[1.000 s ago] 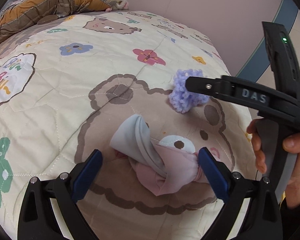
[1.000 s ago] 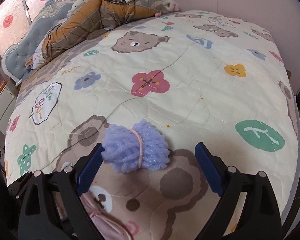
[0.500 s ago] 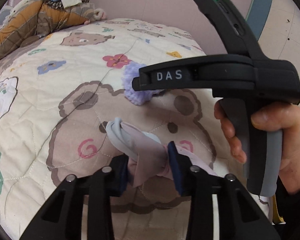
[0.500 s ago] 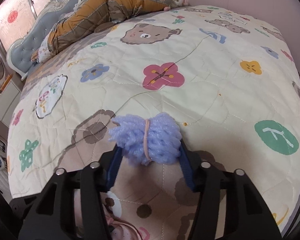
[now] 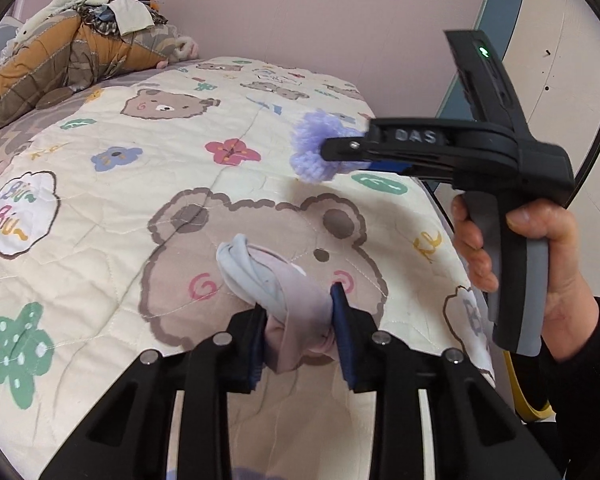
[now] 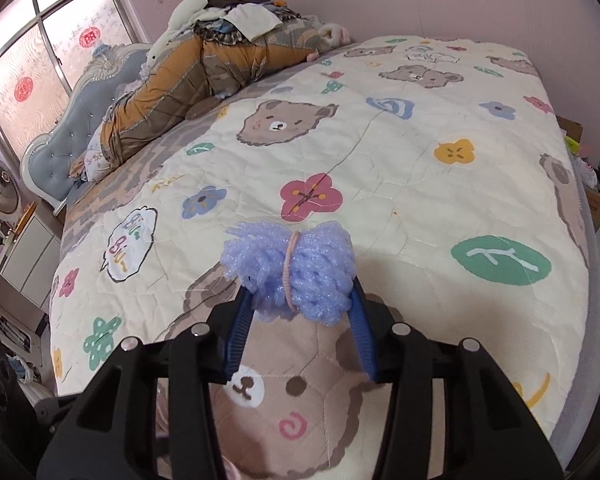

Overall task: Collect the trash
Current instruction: 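Carry the lilac bundle with the right tool while the left tool carries the pink cloth to the bin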

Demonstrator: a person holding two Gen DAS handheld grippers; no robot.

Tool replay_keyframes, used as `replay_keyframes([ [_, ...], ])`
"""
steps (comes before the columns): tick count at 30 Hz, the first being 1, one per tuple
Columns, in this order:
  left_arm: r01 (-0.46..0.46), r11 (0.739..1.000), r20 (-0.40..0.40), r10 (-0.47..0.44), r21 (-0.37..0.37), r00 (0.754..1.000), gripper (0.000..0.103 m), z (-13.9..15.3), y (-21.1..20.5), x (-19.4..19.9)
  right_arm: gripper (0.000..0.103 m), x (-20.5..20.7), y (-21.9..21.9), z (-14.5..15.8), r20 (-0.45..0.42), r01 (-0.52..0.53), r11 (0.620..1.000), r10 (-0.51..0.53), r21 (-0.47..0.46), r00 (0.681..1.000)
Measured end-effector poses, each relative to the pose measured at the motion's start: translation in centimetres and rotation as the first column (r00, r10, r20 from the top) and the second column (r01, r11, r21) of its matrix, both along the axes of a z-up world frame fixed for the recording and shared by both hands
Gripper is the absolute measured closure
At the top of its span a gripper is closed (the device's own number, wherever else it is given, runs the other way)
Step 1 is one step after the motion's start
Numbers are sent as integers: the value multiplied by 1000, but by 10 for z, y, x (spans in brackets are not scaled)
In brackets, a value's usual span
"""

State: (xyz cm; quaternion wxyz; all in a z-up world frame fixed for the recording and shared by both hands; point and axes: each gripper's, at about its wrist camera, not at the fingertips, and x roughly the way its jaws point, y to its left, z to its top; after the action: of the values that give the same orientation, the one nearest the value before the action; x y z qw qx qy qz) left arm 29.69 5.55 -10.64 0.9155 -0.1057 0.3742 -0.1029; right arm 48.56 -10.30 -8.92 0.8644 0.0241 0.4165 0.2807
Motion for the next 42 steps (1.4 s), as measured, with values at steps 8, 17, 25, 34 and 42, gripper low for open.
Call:
replay_keyframes([
  [8, -48, 999, 29, 47, 9, 998, 75, 18, 27, -40, 59, -54, -22, 22, 21, -4, 999, 3, 35, 1000],
  [17, -98, 994, 65, 94, 51, 993, 75, 51, 26, -85, 59, -132, -61, 35, 48, -3, 999, 1, 50, 999],
  [25, -28, 998, 129, 21, 52, 991, 75, 82, -4, -110, 59, -186, -121, 48, 60, 67, 993, -73, 94, 996],
  [34, 52, 997, 168, -62, 64, 984, 75, 102, -51, -123, 59, -234, -184, 65, 93, 174, 976, -187, 127, 978],
  [42, 143, 986, 187, -156, 83, 970, 75, 110, -102, -119, 58, -266, -232, 70, 119, 246, 958, -265, 150, 957],
])
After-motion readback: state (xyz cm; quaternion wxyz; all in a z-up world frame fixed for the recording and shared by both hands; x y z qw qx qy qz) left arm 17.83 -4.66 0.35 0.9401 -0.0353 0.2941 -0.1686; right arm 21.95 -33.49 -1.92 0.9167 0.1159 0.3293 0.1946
